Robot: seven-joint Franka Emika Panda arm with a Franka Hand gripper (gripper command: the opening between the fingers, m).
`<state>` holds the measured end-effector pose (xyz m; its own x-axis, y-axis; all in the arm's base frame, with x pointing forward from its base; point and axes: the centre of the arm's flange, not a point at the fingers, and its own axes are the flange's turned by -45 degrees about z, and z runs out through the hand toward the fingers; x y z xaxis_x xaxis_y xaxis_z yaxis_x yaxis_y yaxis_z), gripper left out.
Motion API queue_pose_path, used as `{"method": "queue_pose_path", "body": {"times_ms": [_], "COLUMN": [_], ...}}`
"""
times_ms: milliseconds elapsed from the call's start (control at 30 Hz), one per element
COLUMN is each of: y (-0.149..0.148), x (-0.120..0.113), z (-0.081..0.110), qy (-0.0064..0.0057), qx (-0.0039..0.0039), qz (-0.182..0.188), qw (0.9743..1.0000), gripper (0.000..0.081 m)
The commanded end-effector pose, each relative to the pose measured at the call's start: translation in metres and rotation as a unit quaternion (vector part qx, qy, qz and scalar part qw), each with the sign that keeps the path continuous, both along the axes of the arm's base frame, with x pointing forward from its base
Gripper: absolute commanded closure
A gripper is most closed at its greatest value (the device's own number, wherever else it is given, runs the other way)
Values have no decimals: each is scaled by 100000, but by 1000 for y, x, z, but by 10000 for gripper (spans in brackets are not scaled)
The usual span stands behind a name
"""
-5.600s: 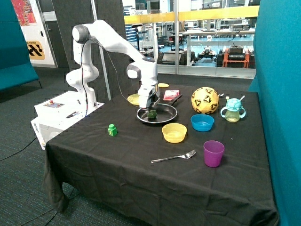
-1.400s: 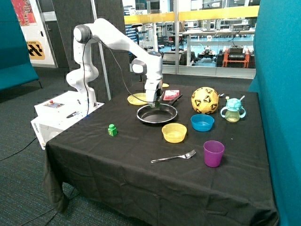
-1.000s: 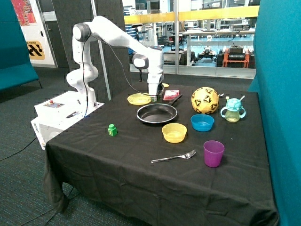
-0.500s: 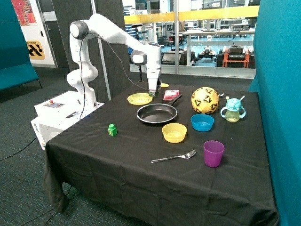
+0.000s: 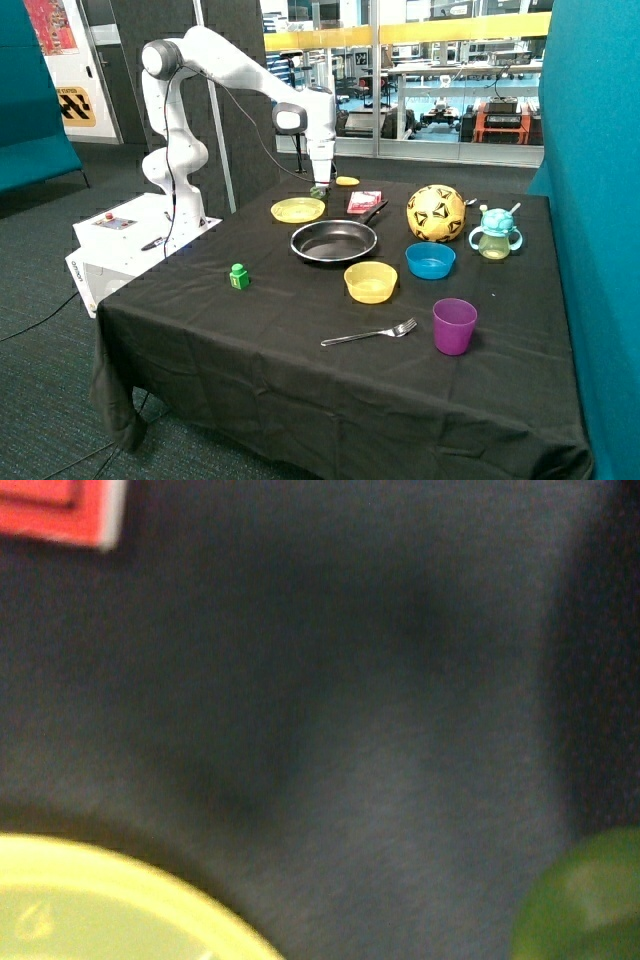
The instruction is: Cook the capsicum and place it on a plate
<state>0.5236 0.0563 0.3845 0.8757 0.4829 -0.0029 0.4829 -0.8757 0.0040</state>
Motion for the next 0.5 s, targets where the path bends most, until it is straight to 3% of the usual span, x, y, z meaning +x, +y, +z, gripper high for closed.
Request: {"method": "queue_pose_path", "body": {"times_ms": [0, 333, 467], "y": [25, 42, 42], "x": [-25, -47, -52], "z": [2, -2, -6], "qy": [-16, -5, -5], "qx": [245, 245, 245], "qz": [5287, 9755, 9683], "qw": [99860, 99523, 99530], "gripper": [808, 808, 808]}}
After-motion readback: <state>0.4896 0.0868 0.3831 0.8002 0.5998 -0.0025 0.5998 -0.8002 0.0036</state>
